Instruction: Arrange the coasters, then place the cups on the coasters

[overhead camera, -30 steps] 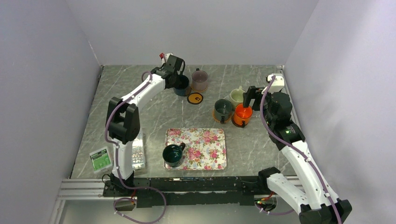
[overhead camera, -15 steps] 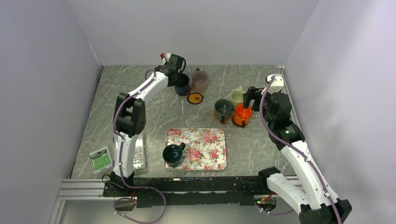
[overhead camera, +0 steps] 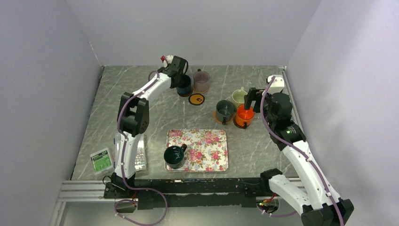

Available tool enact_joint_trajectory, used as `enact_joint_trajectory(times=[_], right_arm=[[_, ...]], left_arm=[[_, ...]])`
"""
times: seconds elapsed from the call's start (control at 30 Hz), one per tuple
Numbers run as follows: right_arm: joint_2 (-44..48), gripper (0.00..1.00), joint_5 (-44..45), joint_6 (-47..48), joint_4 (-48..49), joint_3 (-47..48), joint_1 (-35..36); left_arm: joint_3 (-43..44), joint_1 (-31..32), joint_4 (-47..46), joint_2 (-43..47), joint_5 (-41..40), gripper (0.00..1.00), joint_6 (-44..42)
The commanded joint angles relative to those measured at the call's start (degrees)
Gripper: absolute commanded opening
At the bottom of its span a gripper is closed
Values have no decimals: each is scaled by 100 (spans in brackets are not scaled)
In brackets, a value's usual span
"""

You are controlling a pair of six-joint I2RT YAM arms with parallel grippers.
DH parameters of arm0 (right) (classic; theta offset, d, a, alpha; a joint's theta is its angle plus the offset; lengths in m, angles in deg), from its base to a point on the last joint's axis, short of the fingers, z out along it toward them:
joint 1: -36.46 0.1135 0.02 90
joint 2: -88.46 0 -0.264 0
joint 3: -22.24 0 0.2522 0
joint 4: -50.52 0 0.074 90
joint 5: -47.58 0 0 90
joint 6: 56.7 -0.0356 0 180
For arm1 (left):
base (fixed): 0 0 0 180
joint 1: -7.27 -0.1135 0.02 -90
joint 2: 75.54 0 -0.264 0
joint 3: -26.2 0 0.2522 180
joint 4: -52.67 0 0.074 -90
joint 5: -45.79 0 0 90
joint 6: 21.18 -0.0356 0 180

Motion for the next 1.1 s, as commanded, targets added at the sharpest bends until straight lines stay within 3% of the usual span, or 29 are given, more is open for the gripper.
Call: enact_joint_trajectory(times=[0.0, 1.07], right_arm=[[-3, 83, 72, -67, 64, 3, -21], [-47, 83, 63, -92, 53, -14, -21]], left_arm=[[379, 14, -370, 64, -129, 3, 352], [318, 128, -291, 251, -352, 3, 318]])
